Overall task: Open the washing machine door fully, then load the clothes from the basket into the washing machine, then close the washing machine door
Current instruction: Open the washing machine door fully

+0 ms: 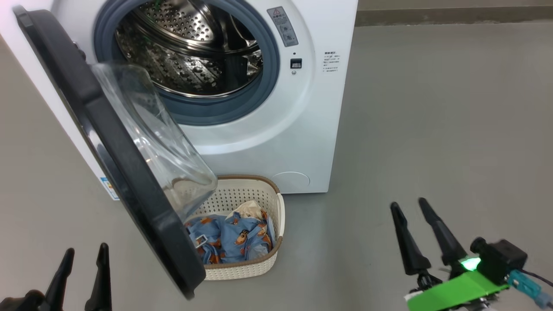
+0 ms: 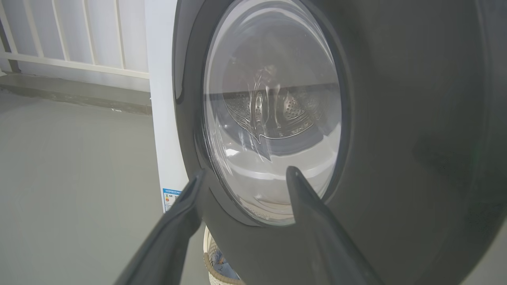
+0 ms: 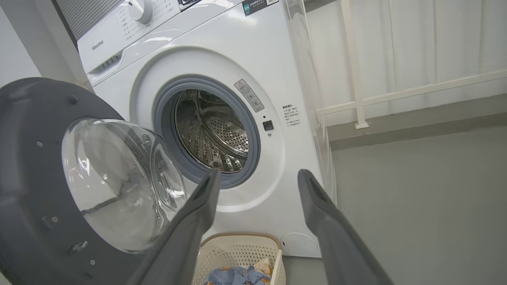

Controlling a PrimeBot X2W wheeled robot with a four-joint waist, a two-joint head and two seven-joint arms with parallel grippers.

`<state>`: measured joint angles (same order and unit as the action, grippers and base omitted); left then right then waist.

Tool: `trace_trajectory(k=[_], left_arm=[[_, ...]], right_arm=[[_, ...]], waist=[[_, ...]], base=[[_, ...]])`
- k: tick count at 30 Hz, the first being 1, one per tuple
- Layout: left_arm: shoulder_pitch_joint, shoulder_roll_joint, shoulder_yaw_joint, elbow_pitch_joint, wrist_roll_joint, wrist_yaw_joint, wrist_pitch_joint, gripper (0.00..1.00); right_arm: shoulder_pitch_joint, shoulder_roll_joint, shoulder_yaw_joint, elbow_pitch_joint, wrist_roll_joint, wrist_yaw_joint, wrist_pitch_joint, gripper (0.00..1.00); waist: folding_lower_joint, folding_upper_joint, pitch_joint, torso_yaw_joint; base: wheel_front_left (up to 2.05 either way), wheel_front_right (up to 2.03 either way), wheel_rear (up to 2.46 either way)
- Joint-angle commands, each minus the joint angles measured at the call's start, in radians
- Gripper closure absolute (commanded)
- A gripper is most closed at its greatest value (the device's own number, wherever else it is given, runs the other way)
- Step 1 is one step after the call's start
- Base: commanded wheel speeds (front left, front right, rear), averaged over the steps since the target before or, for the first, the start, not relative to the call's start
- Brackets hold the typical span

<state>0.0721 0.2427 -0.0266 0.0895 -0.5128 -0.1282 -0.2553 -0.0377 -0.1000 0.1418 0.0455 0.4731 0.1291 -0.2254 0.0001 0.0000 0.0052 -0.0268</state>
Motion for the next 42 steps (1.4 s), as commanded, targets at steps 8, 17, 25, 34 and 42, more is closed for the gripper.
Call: trace_trajectory(k=[8, 17, 25, 34, 42], left_arm=[[-0.008, 0.017, 0.051, -0.034, 0.017, -0.003, -0.006, 0.00], [-0.013, 0.013, 0.056, -0.040, 0.022, -0.003, -0.006, 0.00], [-0.014, 0.013, 0.055, -0.037, 0.024, -0.003, -0.006, 0.00], [-0.013, 0.013, 0.059, -0.041, 0.027, -0.003, -0.006, 0.00], [-0.013, 0.020, 0.058, -0.046, 0.022, -0.003, -0.006, 0.00]], right_arm=[[0.049, 0.035, -0.084, -0.004, -0.225, 0.002, -0.036, 0.00], [0.059, 0.048, -0.111, 0.011, -0.263, 0.002, -0.036, 0.00], [0.039, 0.049, -0.112, 0.018, -0.270, 0.002, -0.036, 0.00], [0.036, 0.050, -0.111, 0.027, -0.274, 0.002, -0.036, 0.00], [0.035, 0.050, -0.106, 0.030, -0.265, 0.002, -0.036, 0.00]], waist=[[-0.0001, 0.0000, -0.005, -0.004], [-0.0001, 0.0000, -0.005, 0.004], [-0.0001, 0.0000, -0.008, 0.004], [-0.0001, 0.0000, -0.006, 0.003], [-0.0001, 0.0000, 0.001, 0.003]], base=[[0.00, 0.00, 0.00], [0.00, 0.00, 0.00], [0.00, 0.00, 0.00], [0.00, 0.00, 0.00], [0.00, 0.00, 0.00]])
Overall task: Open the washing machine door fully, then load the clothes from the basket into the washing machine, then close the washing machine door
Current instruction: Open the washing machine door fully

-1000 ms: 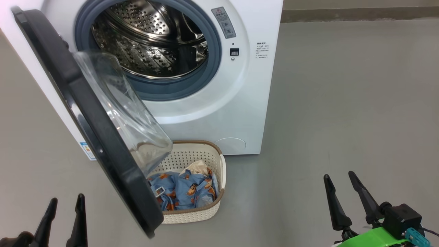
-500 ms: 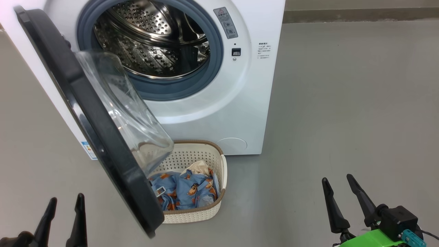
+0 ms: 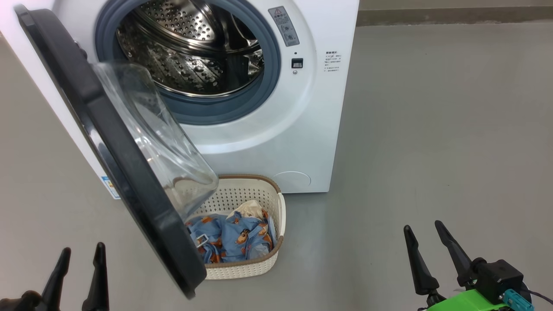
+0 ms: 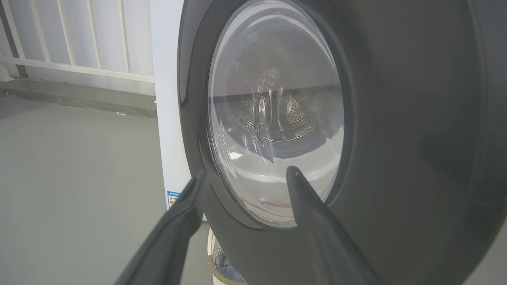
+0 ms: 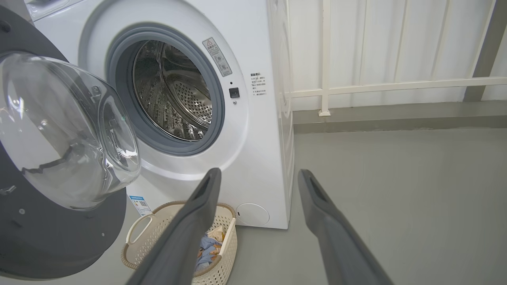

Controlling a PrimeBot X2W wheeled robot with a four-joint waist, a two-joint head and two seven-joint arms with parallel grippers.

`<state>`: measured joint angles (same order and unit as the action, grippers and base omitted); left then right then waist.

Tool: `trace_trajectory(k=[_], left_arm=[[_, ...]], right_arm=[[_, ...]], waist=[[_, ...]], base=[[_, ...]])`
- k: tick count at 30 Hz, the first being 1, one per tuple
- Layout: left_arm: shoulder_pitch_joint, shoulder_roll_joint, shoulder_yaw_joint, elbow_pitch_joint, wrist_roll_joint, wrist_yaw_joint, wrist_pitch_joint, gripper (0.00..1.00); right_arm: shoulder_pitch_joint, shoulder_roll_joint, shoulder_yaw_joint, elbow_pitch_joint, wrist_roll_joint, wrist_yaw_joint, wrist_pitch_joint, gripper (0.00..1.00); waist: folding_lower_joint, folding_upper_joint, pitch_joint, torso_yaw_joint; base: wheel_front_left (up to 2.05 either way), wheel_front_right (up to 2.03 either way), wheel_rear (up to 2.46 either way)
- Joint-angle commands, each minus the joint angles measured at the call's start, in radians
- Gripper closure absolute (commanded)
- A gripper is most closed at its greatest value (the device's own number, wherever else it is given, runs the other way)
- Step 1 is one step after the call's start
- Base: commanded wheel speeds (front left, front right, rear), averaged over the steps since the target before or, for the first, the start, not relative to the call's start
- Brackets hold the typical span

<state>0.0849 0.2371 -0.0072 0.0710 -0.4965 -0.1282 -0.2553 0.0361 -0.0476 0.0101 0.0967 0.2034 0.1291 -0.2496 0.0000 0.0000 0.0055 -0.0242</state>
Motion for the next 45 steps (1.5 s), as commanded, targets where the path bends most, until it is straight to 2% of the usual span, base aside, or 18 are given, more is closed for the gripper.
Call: trace_trajectory(k=[1, 2, 3, 10, 15, 19, 24, 30, 36, 45], left_arm=[[-0.026, 0.027, 0.038, -0.029, 0.004, -0.003, -0.006, 0.18], [-0.026, 0.029, 0.037, -0.029, 0.003, -0.003, -0.006, 0.64], [-0.027, 0.030, 0.036, -0.029, 0.001, -0.003, -0.006, 1.00], [-0.042, 0.035, 0.037, -0.088, 0.001, -0.003, -0.006, 1.00], [-0.052, 0.031, 0.048, -0.183, 0.012, -0.003, -0.006, 1.00], [-0.062, 0.025, 0.045, -0.310, 0.011, -0.003, -0.006, 1.00], [-0.063, 0.028, 0.000, -0.486, 0.010, -0.003, -0.006, 1.00], [-0.047, 0.052, -0.104, -0.597, -0.001, -0.003, -0.005, 1.00], [-0.029, 0.061, -0.238, -0.573, -0.023, -0.003, 0.058, 1.00], [-0.016, 0.080, -0.298, -0.398, -0.063, -0.003, 0.064, 1.00]], right_arm=[[-0.038, -0.003, 0.026, -0.021, 0.004, 0.002, -0.012, 0.00], [-0.038, -0.003, 0.028, -0.020, 0.003, 0.002, -0.012, 0.00], [-0.038, -0.003, 0.029, -0.019, -0.001, 0.002, -0.012, 0.00], [-0.040, -0.003, 0.026, -0.016, -0.007, 0.002, -0.012, 0.00], [-0.040, -0.003, 0.024, -0.016, -0.002, 0.002, -0.012, 0.00], [-0.042, -0.003, 0.027, -0.014, 0.001, 0.002, -0.012, 0.00], [-0.045, -0.003, 0.032, -0.008, 0.008, 0.002, -0.012, 0.00], [-0.049, -0.003, 0.042, -0.012, 0.019, 0.002, -0.012, 0.00], [-0.051, -0.003, 0.055, -0.021, 0.026, 0.002, -0.012, 0.00], [-0.044, -0.003, 0.064, -0.029, 0.037, 0.002, -0.012, 0.00]], waist=[[0.0000, 0.0000, 0.002, 0.000], [0.0000, 0.0000, 0.002, 0.000], [0.0000, 0.0000, 0.003, 0.000], [0.0000, 0.0000, 0.007, 0.005], [0.0000, 0.0000, 0.007, 0.011], [0.0000, 0.0000, 0.006, 0.016], [0.0000, 0.0000, 0.002, 0.017], [0.0000, 0.0000, 0.000, 0.010], [0.0000, 0.0000, 0.007, -0.025], [0.0000, 0.0000, 0.031, -0.083]], base=[[0.00, 0.00, 0.00], [0.00, 0.00, 0.00], [0.00, 0.00, 0.00], [0.00, 0.00, 0.00], [0.00, 0.00, 0.00], [0.00, 0.00, 0.00], [0.00, 0.00, 0.00], [0.00, 0.00, 0.00], [0.00, 0.00, 0.00], [0.00, 0.00, 0.00]])
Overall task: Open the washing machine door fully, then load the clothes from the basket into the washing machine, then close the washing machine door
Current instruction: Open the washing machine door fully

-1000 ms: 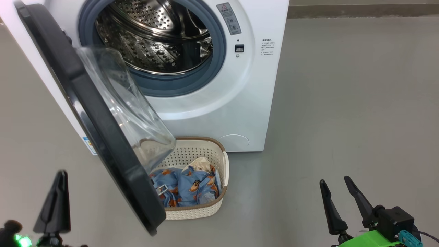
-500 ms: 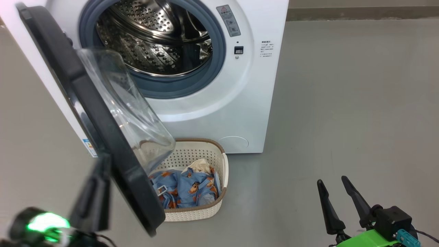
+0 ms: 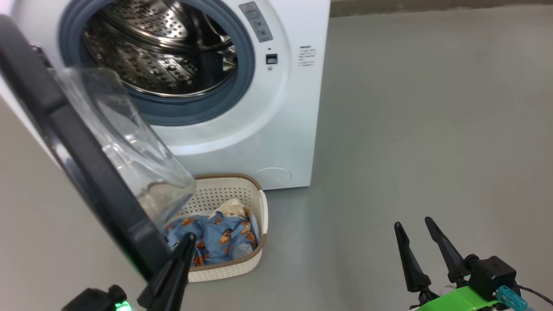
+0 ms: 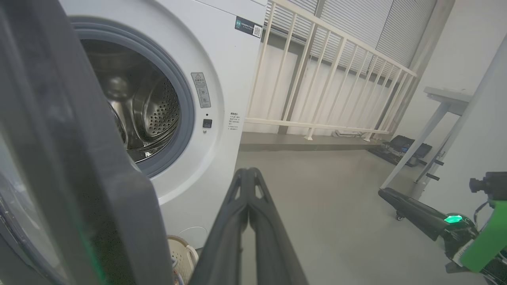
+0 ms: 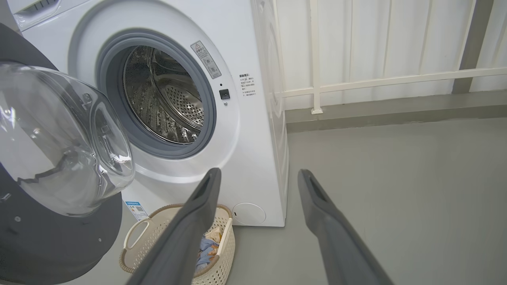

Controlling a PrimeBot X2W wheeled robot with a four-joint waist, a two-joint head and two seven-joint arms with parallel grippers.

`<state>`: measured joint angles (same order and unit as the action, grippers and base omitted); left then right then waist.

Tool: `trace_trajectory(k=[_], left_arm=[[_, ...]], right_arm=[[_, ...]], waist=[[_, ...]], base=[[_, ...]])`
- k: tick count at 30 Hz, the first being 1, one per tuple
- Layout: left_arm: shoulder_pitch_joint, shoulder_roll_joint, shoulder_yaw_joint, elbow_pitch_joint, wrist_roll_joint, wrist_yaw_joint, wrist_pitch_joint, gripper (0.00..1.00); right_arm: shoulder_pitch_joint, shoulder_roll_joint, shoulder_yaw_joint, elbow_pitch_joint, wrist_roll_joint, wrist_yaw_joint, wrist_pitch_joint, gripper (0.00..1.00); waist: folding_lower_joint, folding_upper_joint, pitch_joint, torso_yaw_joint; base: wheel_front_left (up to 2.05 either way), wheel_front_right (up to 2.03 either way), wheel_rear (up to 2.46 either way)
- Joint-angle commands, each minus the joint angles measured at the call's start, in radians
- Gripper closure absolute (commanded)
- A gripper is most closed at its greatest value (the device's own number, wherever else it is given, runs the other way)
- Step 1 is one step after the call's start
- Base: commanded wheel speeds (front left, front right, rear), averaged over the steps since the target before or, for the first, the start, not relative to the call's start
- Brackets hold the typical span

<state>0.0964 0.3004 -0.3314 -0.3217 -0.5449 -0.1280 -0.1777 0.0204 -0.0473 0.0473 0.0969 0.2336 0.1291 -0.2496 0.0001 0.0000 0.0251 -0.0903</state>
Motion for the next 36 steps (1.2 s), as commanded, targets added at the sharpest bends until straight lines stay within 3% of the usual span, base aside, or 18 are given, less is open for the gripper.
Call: trace_trajectory(k=[1, 16, 36], left_arm=[[-0.029, 0.019, 0.020, 0.013, -0.020, -0.003, -0.020, 1.00], [-0.059, 0.024, 0.040, 0.204, -0.067, -0.003, -0.071, 1.00], [-0.065, 0.044, 0.154, 0.273, -0.085, 0.001, -0.082, 1.00]], right_arm=[[-0.029, -0.003, 0.029, -0.030, 0.008, 0.002, -0.012, 0.00], [-0.030, -0.003, 0.032, -0.043, 0.017, 0.002, -0.012, 0.00], [-0.050, -0.003, 0.033, -0.014, 0.036, 0.002, -0.012, 0.00]], waist=[[-0.0001, 0.0000, 0.015, -0.022], [-0.0001, 0.0000, 0.039, -0.028], [-0.0001, 0.0000, 0.037, 0.136]], base=[[0.00, 0.00, 0.00], [0.00, 0.00, 0.00], [0.00, 0.00, 0.00]])
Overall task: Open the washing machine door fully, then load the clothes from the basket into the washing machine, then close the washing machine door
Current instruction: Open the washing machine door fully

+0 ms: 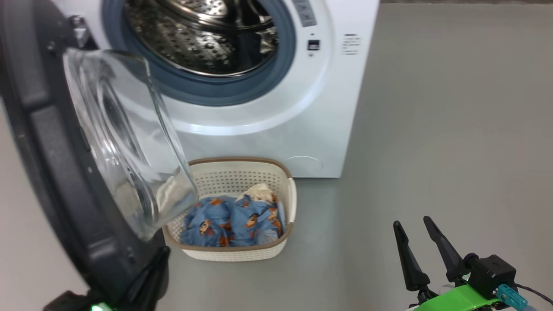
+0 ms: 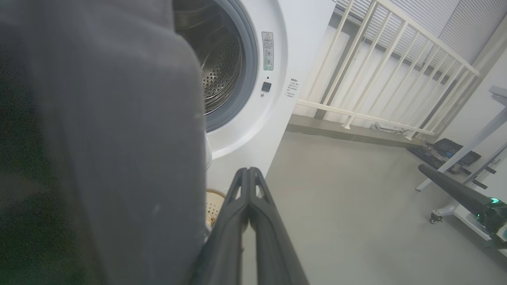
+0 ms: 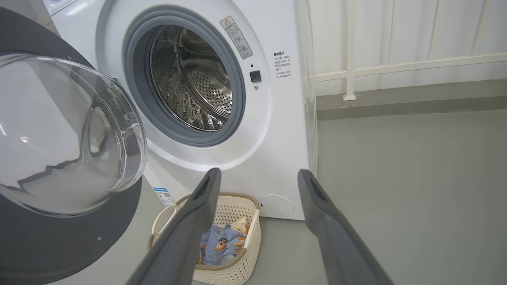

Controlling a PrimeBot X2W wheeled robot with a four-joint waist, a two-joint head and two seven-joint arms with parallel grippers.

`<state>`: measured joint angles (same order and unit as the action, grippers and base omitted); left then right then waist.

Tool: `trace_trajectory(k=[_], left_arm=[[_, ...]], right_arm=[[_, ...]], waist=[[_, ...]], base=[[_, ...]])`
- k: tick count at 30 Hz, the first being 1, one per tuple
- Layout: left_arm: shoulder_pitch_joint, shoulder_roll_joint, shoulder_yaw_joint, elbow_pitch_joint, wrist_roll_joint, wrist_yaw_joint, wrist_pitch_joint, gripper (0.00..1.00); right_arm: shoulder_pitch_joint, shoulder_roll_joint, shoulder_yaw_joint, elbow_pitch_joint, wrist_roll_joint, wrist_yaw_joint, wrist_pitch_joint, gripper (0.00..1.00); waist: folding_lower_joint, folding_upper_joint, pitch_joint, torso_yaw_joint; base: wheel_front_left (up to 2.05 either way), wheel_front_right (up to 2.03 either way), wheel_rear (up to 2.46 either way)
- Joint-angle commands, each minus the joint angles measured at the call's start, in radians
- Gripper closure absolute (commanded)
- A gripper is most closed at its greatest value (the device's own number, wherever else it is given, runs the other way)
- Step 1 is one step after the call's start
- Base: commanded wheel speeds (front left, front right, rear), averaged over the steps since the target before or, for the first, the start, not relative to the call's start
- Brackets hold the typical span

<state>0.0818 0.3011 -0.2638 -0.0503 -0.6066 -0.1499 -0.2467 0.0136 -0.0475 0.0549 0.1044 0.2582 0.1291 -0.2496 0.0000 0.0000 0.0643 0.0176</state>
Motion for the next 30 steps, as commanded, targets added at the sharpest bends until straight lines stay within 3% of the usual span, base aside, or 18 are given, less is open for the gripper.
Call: trace_trajectory(k=[1, 15, 30], left_arm=[[-0.050, 0.045, 0.091, 0.007, -0.025, 0.023, -0.013, 1.00], [-0.060, 0.103, 0.182, 0.096, -0.044, 0.056, -0.011, 1.00], [-0.216, 0.256, 0.264, 0.331, -0.083, 0.039, 0.023, 1.00]], right_arm=[[-0.044, -0.003, 0.023, -0.020, 0.012, 0.002, -0.012, 0.00], [-0.057, -0.003, 0.002, -0.009, 0.022, 0.002, -0.012, 0.00], [-0.082, -0.003, -0.006, -0.011, 0.029, 0.002, -0.012, 0.00]], waist=[[0.0000, 0.0000, -0.003, 0.037], [0.0000, 0.0000, -0.008, 0.144], [0.0000, 0.0000, 0.045, 0.202]], base=[[0.00, 0.00, 0.00], [0.00, 0.00, 0.00], [0.00, 0.00, 0.00]])
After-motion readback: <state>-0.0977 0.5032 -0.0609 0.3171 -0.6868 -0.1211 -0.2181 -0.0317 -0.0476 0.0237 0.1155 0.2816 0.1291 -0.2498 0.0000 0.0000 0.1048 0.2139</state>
